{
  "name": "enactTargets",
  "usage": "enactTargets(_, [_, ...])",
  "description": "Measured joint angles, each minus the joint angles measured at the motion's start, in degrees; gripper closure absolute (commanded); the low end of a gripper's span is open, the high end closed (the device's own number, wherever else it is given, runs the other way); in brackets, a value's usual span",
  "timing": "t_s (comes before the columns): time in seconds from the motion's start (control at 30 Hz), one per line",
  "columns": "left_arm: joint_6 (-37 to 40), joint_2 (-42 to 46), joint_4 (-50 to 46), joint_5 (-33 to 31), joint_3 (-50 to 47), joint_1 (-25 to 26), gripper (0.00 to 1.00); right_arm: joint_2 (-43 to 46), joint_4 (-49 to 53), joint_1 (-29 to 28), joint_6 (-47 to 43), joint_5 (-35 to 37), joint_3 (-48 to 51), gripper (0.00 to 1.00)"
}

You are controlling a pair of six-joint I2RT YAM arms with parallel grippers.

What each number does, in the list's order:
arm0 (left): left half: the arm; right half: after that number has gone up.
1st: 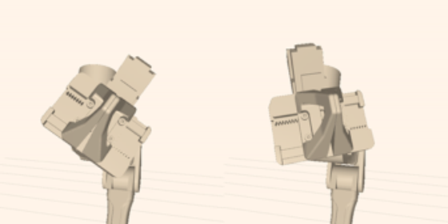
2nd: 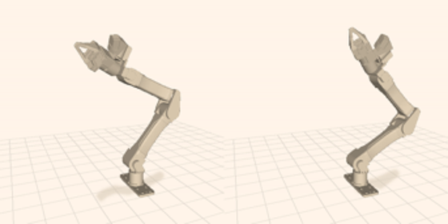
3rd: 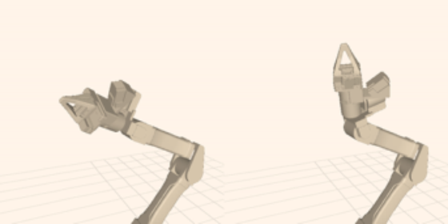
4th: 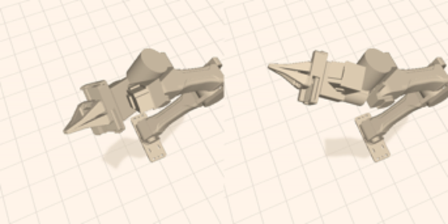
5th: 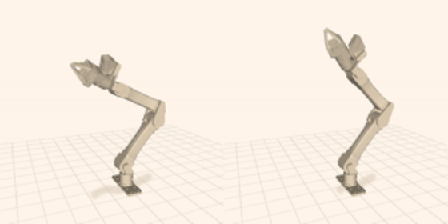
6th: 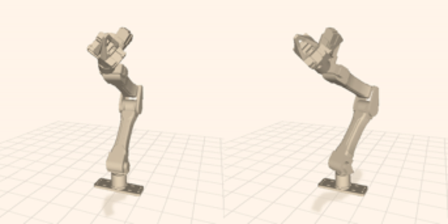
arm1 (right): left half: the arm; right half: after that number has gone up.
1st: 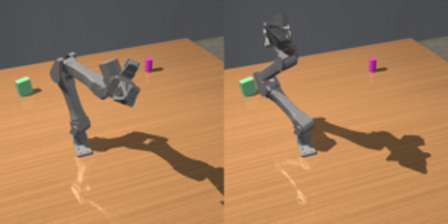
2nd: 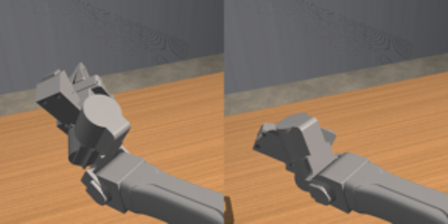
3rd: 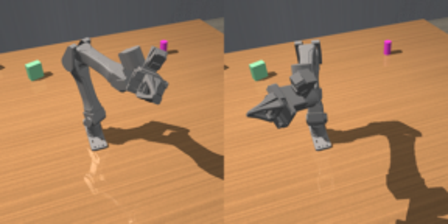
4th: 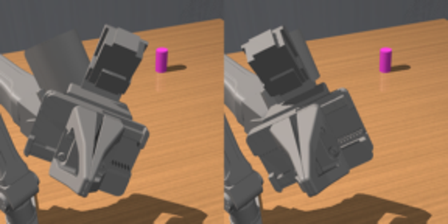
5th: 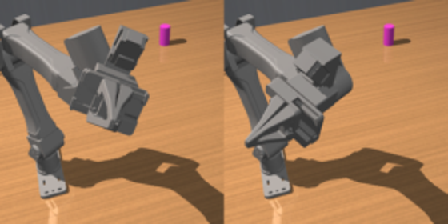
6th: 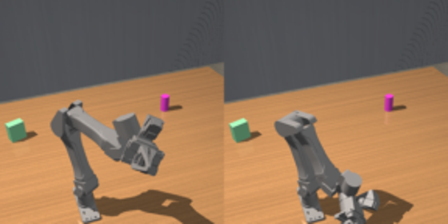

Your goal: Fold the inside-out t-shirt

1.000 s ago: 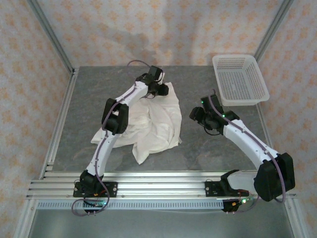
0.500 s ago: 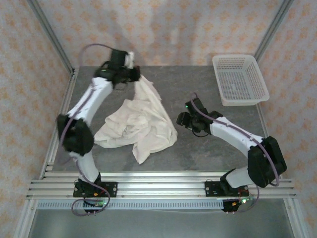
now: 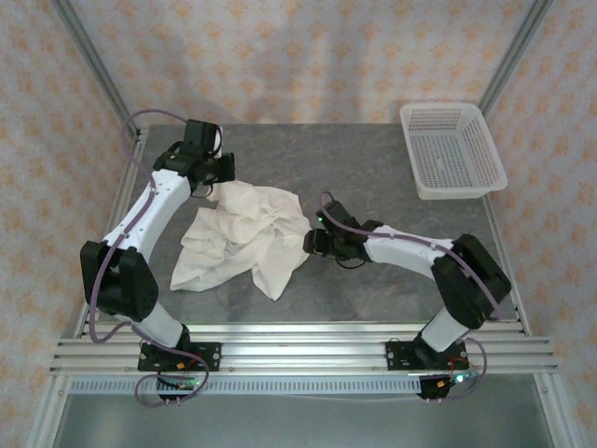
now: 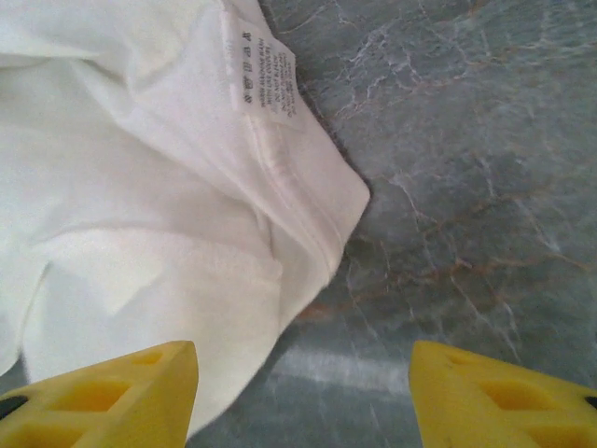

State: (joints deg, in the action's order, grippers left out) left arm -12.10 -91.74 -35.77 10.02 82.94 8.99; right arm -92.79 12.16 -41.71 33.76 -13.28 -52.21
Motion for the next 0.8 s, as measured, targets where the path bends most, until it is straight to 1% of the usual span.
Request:
enactTargets(0.07, [0.0,0.1,0.0,0.0,0.0,0.0,1.00,-2.7,-2.3,0.0,-0.7,1.4,0.0,0.39])
enactTargets(0.2, [0.0,0.1,0.0,0.0,0.0,0.0,1.00,-6.0,-4.8,0.0,-0.9,4.5,-0.2,0.49])
enactTargets(0.27, [0.0,0.1,0.0,0.0,0.0,0.0,1.00,-6.2,-5.2,0.0,-0.5,5.0,-0.2,0.50])
enactTargets(0.37, [0.0,0.1,0.0,0.0,0.0,0.0,1.00,-6.6,-5.7,0.0,0.4,5.0,-0.2,0.49])
enactTargets(0.5, [0.0,0.1,-0.1,0.0,0.0,0.0,1.00,-6.8,-6.7,0.0,2.2,4.7,-0.2,0.41])
enactTargets(0.6, [0.0,0.1,-0.1,0.0,0.0,0.0,1.00,-6.8,-7.5,0.0,3.5,4.2,-0.2,0.39])
enactTargets(0.67, [0.0,0.1,-0.1,0.0,0.0,0.0,1.00,-6.8,-8.4,0.2,4.6,3.8,0.1,0.43])
enactTargets(0.8, [0.0,0.1,-0.1,0.2,0.0,0.0,1.00,-6.9,-10.7,1.4,8.1,2.6,1.2,0.59])
